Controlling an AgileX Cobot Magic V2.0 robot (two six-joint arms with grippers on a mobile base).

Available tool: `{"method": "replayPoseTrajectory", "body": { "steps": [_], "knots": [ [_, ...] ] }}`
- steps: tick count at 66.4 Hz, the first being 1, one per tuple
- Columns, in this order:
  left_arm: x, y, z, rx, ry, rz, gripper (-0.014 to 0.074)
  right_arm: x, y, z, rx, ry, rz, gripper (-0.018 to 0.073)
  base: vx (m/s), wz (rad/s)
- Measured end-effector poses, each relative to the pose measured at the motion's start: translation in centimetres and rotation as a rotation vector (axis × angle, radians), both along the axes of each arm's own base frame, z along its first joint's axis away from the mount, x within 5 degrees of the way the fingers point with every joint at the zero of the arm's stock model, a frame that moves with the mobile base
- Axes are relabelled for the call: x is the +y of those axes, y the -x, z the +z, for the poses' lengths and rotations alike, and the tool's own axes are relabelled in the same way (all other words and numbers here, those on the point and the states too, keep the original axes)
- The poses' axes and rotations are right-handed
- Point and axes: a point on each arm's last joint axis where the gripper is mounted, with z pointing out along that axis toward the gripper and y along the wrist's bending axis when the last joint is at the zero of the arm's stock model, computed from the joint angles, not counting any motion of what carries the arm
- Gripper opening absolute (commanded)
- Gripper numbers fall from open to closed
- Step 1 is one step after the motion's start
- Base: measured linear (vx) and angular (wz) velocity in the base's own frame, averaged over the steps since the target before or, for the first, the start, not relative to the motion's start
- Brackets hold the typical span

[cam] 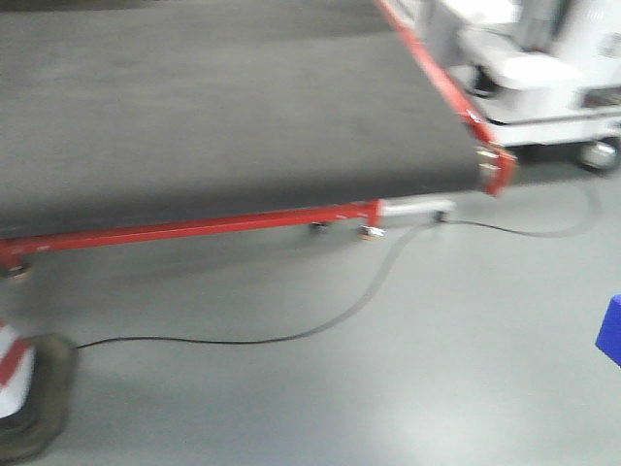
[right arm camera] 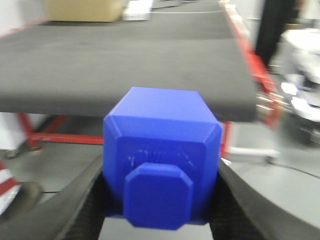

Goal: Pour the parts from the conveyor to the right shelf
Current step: 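Drive the base to the shelf holding the block in the right gripper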

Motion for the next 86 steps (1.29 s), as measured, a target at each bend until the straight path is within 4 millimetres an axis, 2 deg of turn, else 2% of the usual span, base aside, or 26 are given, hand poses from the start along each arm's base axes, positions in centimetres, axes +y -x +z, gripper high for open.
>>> {"method": "replayPoseTrajectory", "body": {
  "steps": [36, 86],
  "knots": [
    [0.0, 0.0, 0.0, 0.0, 0.0, 0.0, -0.0006, 0.0, 0.0, -0.01, 0.001, 0.0, 0.0, -0.0004, -0.24, -0.84],
    [0.0, 0.0, 0.0, 0.0, 0.0, 0.0, -0.0006, 0.0, 0.0, -0.01, 0.001, 0.0, 0.0, -0.0004, -0.18, -0.65]
  ]
}}
